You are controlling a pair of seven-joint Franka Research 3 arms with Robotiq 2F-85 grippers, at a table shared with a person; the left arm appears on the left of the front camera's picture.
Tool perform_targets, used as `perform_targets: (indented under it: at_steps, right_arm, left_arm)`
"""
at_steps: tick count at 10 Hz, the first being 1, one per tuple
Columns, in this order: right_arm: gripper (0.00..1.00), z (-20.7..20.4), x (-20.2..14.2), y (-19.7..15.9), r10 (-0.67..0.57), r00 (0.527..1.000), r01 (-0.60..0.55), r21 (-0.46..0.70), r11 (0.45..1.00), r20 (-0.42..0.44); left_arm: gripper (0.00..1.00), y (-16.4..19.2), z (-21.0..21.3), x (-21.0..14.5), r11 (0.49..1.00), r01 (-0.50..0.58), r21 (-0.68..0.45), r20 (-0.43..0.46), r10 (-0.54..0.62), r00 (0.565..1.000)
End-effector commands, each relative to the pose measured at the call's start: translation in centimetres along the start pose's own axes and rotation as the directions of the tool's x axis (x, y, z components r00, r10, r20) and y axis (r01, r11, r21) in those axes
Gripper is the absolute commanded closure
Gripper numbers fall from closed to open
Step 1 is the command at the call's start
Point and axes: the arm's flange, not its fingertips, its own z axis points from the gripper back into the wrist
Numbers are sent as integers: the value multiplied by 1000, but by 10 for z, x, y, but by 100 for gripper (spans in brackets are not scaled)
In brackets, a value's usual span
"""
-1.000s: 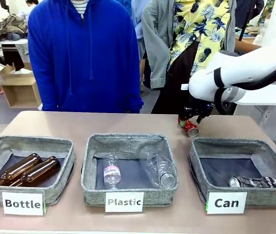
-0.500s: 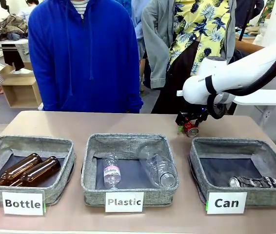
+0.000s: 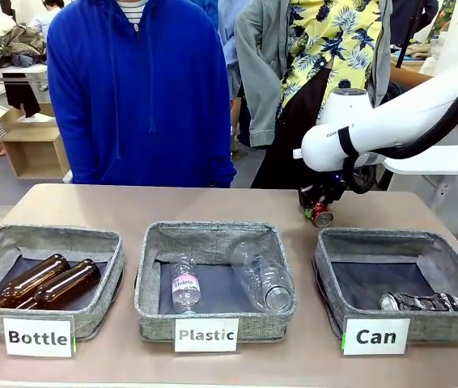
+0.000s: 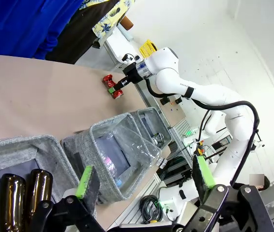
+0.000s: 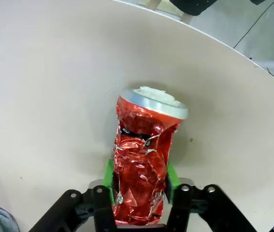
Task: Sort the can waste into the basket.
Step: Pick up the can waste from the table and place it in the right Fabric basket.
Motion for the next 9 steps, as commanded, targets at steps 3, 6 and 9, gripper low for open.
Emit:
perform_targets:
  at_steps: [3,6,9]
  right_arm:
    - [100,3,8,6,-5,1000,4,-42,999,-21]
    - [100,26,-5,3,27,1000,-27,22,999,-3]
    - [100,112,-75,9,374,925,-351,227,909,-66]
  left_arm:
    - [0,-3,2,-3,1000,-2,-6,-2,2,1000]
    - [0,-3,2,-3,1000,-2,-6,-2,2,1000]
    - [0,-3,2,-3,1000,-2,-6,-2,2,1000]
